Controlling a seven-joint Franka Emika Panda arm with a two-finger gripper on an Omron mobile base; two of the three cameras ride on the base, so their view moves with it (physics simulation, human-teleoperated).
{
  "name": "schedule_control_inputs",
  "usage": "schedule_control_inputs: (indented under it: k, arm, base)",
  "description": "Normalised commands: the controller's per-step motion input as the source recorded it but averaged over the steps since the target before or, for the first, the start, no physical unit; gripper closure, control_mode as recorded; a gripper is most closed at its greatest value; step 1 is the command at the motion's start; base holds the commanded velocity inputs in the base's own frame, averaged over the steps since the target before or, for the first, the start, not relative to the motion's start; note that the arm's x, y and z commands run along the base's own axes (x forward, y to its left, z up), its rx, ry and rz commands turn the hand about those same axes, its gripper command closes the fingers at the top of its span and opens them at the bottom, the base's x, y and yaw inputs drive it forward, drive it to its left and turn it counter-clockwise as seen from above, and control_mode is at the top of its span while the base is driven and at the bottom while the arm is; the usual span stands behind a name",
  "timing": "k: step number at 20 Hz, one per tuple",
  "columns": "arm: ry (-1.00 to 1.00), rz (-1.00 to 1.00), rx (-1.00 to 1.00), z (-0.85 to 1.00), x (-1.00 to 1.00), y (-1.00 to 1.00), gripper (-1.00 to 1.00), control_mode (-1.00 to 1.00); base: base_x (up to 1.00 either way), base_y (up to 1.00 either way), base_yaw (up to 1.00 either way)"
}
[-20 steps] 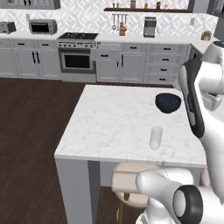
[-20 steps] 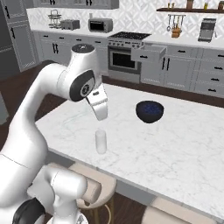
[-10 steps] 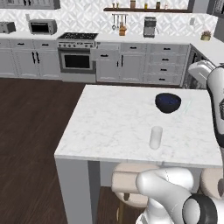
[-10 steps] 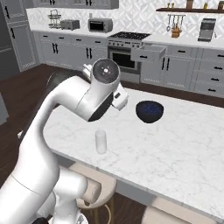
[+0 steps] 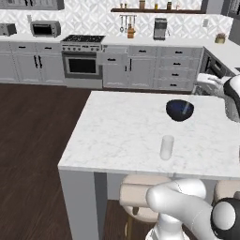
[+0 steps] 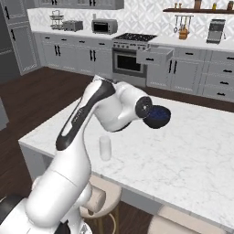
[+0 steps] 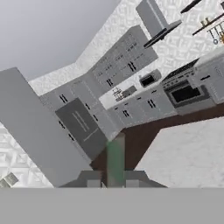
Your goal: Take a straw from the drawer in front and place it inside the glass cup on the dining counter.
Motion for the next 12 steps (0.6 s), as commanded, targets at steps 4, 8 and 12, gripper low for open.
schedule_control_inputs:
  k: [4, 8, 12]
  arm:
    - [-0.28, 0.51, -0.10, -0.05, 0.13, 0.00, 1.00, -1.00]
    - [-0.12, 0.50, -0.18, -0.12, -0.07, 0.00, 1.00, -1.00]
    - [-0.03, 0.49, -0.18, -0.06, -0.01, 0.00, 1.00, -1.00]
  base:
    - [0.00, 0.00, 0.00]
    - [0.00, 0.00, 0.00]
    - [0.00, 0.00, 0.00]
